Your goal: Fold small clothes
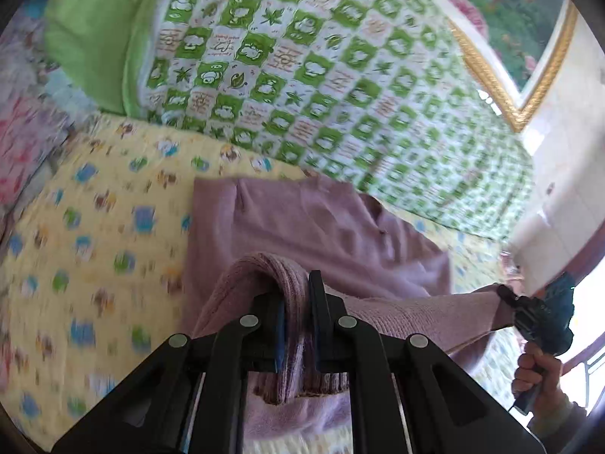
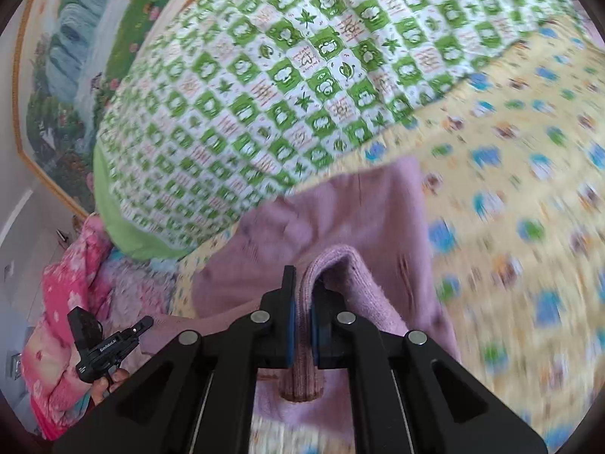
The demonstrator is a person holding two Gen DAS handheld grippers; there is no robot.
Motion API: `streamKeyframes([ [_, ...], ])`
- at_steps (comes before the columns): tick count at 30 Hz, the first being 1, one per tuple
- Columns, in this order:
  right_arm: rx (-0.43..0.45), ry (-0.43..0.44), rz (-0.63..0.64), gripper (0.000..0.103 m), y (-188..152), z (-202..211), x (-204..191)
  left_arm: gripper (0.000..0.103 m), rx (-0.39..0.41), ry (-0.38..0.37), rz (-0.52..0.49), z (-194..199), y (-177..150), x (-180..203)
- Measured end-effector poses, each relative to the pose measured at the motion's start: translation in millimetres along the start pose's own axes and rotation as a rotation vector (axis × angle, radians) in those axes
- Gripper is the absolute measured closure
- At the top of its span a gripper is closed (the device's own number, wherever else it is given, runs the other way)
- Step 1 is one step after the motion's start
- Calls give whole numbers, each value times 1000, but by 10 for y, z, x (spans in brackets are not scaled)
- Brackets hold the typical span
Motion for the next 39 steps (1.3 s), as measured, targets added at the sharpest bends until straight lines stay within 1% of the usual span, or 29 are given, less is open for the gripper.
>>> streamKeyframes([
  [3,-5,-13,-7,96,216,-405,87,94,-8,42,20,-424,184,-115],
  [6,-16,-49,-3,96,379,-820,227,94,-30,82,25,-848,296,-239],
  [8,-28,-101,1,94,444,-1074,353,93,-58,109,20,-1093,294,-316],
  [10,-51,-150,-20,90,461,-1249,488,89,-94,149,2,-1316,270,-375],
  [11,-62,-172,-33,90,465,-1312,550,87,-102,164,-6,-1379,262,-394],
  [13,-74,-194,-50,88,473,-1355,628,86,-82,156,-7,-1385,275,-396],
  [14,-69,-182,-65,87,485,-1343,645,83,-71,148,-8,-1362,285,-386],
  [15,-58,-165,-79,80,504,-1312,656,75,-61,142,-9,-1331,294,-374],
  [16,-42,-165,-86,64,529,-1279,668,70,-48,135,-6,-1287,314,-363],
  [17,-22,-173,-90,57,558,-1235,680,60,-32,135,-8,-1239,335,-353],
  [18,4,-176,-97,52,592,-1187,686,54,-16,142,-15,-1187,360,-344],
  [20,45,-178,-112,52,668,-1101,705,51,3,163,-27,-1124,418,-354],
  [21,50,-180,-119,52,697,-1066,708,51,7,173,-30,-1094,441,-370],
  [23,58,-158,-126,52,719,-1008,660,50,15,191,-34,-1001,466,-359],
  [25,70,-143,-98,52,704,-920,562,49,21,189,-44,-885,442,-325],
  [28,81,-136,-9,52,607,-778,364,45,27,176,-94,-652,285,-212],
  [29,81,-124,26,52,542,-727,279,44,16,155,-115,-586,186,-140],
  [31,54,-102,92,52,379,-707,99,44,-32,99,-168,-519,-43,26],
  [33,-4,-51,171,52,132,-715,-88,44,-94,35,-225,-505,-320,225],
  [35,-82,11,278,53,-166,-793,-300,43,-158,-37,-323,-504,-644,496],
  [37,-175,74,402,54,-502,-874,-487,43,-192,-81,-405,-529,-864,699],
  [39,-275,138,469,57,-785,-1032,-613,43,-210,-92,-460,-638,-1024,821],
])
Point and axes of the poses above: each gripper's, at about its wrist camera, not at the fingertips, and z roughly against the way its jaws point, x to its right, y to its top, the point moved 5 cm from there along -z, roughly the way its jaws point, and after that the axes turned 8 degrees about x, right-handed, at the moved point
